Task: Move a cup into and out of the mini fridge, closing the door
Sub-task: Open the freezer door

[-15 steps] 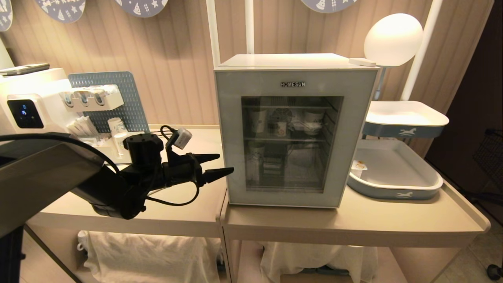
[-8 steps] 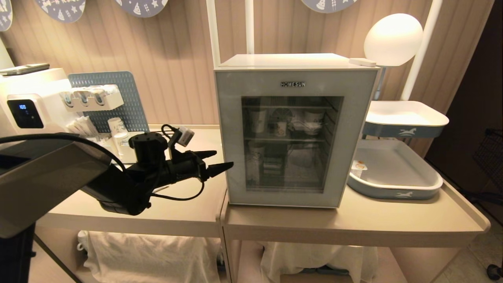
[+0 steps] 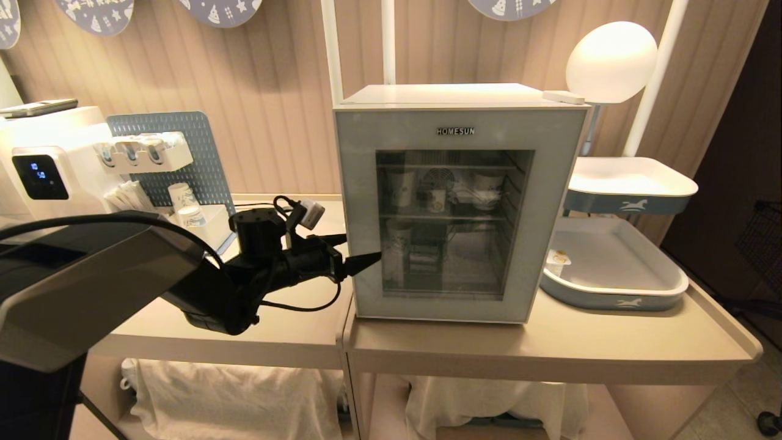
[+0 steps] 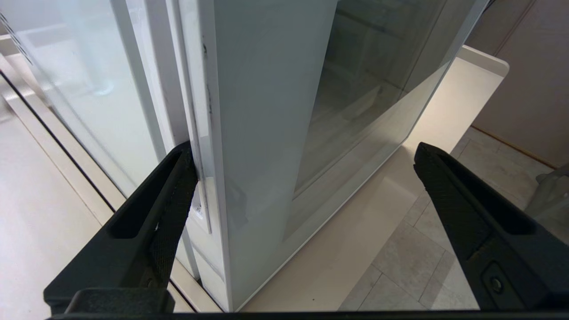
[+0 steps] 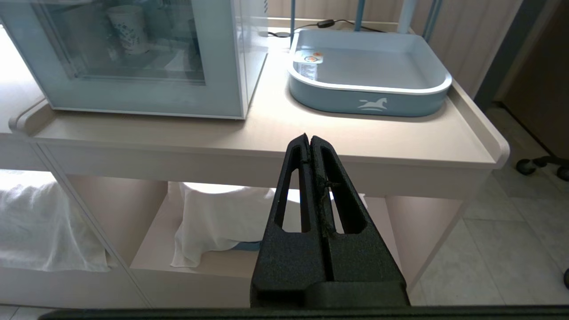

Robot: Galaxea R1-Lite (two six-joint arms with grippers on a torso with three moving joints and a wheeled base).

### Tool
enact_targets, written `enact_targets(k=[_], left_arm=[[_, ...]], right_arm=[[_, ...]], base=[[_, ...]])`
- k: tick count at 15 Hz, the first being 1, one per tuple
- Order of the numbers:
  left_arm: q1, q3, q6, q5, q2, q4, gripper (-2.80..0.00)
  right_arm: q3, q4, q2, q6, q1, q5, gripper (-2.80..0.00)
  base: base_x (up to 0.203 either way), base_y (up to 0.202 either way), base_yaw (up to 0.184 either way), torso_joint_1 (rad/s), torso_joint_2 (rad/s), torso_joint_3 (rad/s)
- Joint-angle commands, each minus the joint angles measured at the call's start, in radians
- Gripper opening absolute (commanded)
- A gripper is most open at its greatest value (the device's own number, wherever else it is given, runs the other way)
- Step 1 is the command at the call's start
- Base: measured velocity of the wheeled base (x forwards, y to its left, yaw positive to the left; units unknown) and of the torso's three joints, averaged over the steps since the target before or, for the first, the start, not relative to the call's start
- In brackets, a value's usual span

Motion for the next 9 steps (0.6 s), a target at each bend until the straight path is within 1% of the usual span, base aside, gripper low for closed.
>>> enact_targets(k=[1, 2, 4, 5, 7, 8, 9], left_arm=[[-0.008, 0.014, -0.005, -0.017, -0.005, 0.003, 0.0], [-0.008, 0.021, -0.01, -0.027, -0.01, 0.006, 0.0], [-0.005, 0.063, -0.013, -0.089, -0.028, 0.004, 0.0], [0.001, 0.08, -0.014, -0.136, -0.038, 0.003, 0.0], [0.01, 0.098, -0.025, -0.207, -0.055, -0.004, 0.0], [0.01, 0.102, -0.027, -0.228, -0.06, -0.005, 0.0], [0.01, 0.109, -0.026, -0.232, -0.063, -0.006, 0.0]], right_arm=[[0.0, 0.0, 0.002, -0.001, 0.001, 0.0, -2.8], [0.0, 0.0, 0.002, -0.001, -0.001, 0.0, -2.8], [0.0, 0.0, 0.002, -0.001, 0.001, 0.0, -2.8], [0.0, 0.001, 0.002, -0.001, 0.0, 0.0, -2.8], [0.0, 0.001, 0.002, -0.001, 0.001, 0.0, -2.8], [0.0, 0.0, 0.002, -0.001, 0.001, 0.0, -2.8], [0.0, 0.0, 0.002, -0.001, 0.001, 0.0, -2.8]], base=[[0.0, 0.0, 0.0, 0.0, 0.0, 0.0], [0.0, 0.0, 0.0, 0.0, 0.0, 0.0], [0.0, 0.0, 0.0, 0.0, 0.0, 0.0], [0.0, 0.0, 0.0, 0.0, 0.0, 0.0], [0.0, 0.0, 0.0, 0.0, 0.0, 0.0], [0.0, 0.0, 0.0, 0.0, 0.0, 0.0], [0.0, 0.0, 0.0, 0.0, 0.0, 0.0]])
